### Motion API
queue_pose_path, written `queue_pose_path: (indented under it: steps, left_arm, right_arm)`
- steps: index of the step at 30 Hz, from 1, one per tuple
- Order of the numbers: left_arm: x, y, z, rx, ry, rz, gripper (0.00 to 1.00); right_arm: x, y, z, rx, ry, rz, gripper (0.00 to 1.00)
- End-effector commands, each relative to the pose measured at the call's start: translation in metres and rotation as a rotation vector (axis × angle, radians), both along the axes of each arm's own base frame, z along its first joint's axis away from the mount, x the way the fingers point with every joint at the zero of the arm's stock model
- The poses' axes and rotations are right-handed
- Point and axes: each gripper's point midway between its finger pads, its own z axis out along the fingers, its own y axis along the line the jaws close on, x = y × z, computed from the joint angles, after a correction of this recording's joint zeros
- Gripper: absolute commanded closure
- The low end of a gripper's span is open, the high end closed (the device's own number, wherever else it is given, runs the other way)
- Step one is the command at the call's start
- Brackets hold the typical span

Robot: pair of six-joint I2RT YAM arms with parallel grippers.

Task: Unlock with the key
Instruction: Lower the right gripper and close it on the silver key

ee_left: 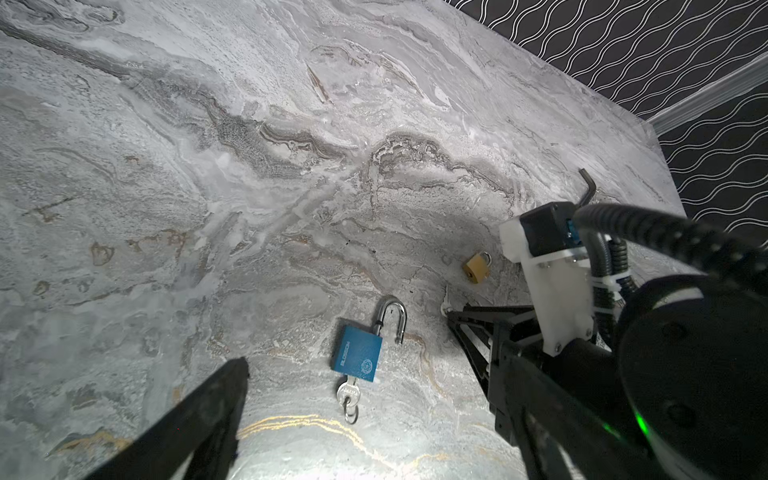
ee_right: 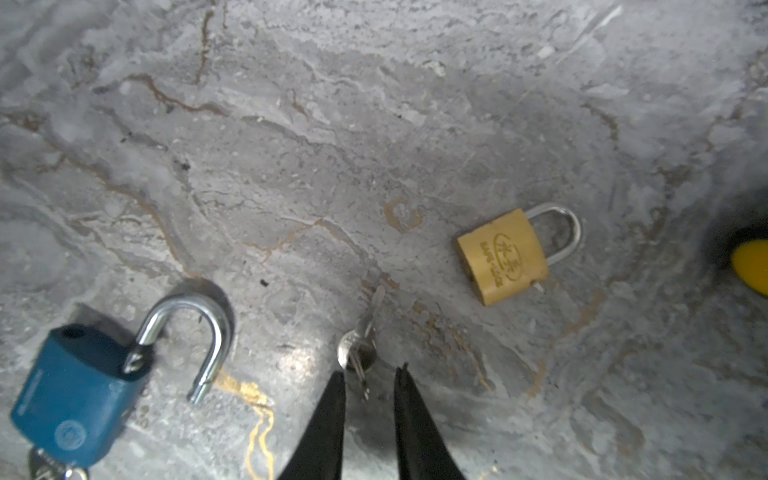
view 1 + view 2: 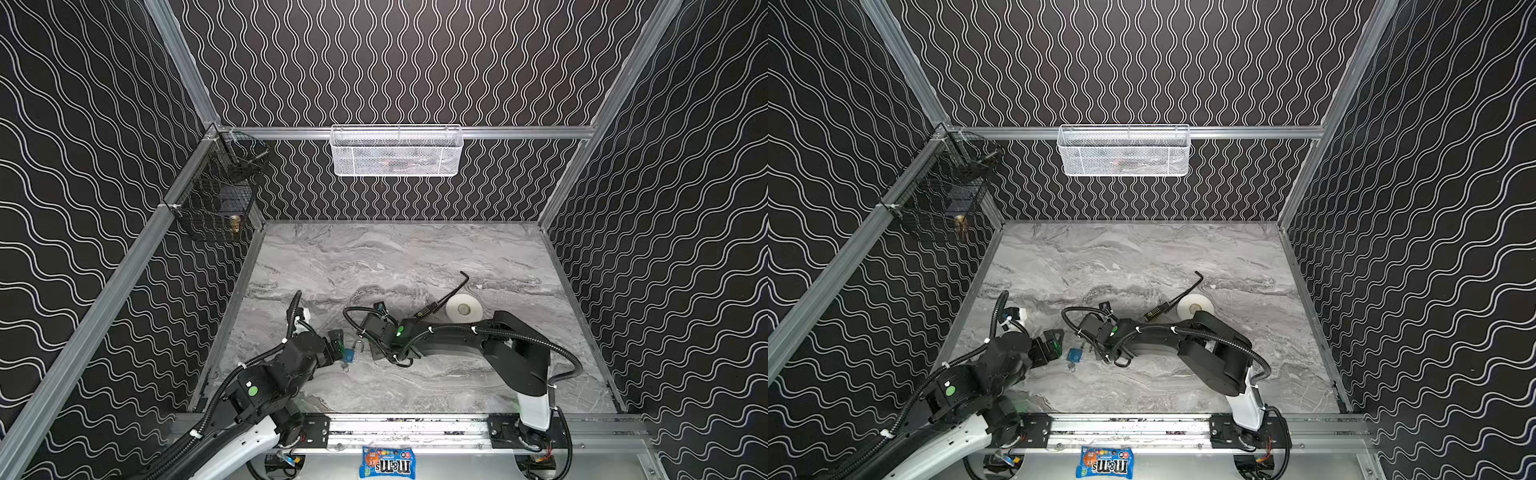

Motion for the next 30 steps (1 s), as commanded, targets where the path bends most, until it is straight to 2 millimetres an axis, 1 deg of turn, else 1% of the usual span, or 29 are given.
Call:
queue_pose_path:
  steps: [1,9,17,19,24,30]
  left_arm:
    - [0.003,0.000,0.002,-0.012,-0.015,0.012,0.02]
    - [0.005,-0.004,0.000,-0.008,-0.006,0.005,0.02]
    - [0.005,-0.004,-0.001,-0.011,-0.007,0.007,0.02]
    - [0.005,-0.004,-0.001,-0.012,-0.006,0.008,0.02]
    - [0.005,-0.005,0.002,-0.028,-0.014,0.009,0.02]
    - [0.004,-0.009,0.009,-0.071,-0.021,0.000,0.02]
  right_arm:
    - [0.002,0.004,0.001,0.016,-0.010,0.012,0.80]
    - [0.001,0.004,-0.001,0.014,-0.005,0.027,0.87]
    - [0.002,0.004,-0.005,0.012,-0.003,0.034,0.90]
    - [0.002,0.004,-0.006,0.009,-0.002,0.036,0.93]
    - [0.003,0.002,0.000,0.016,-0.022,0.047,0.97]
    - [0.002,0.000,0.012,0.046,-0.058,0.098,1.00]
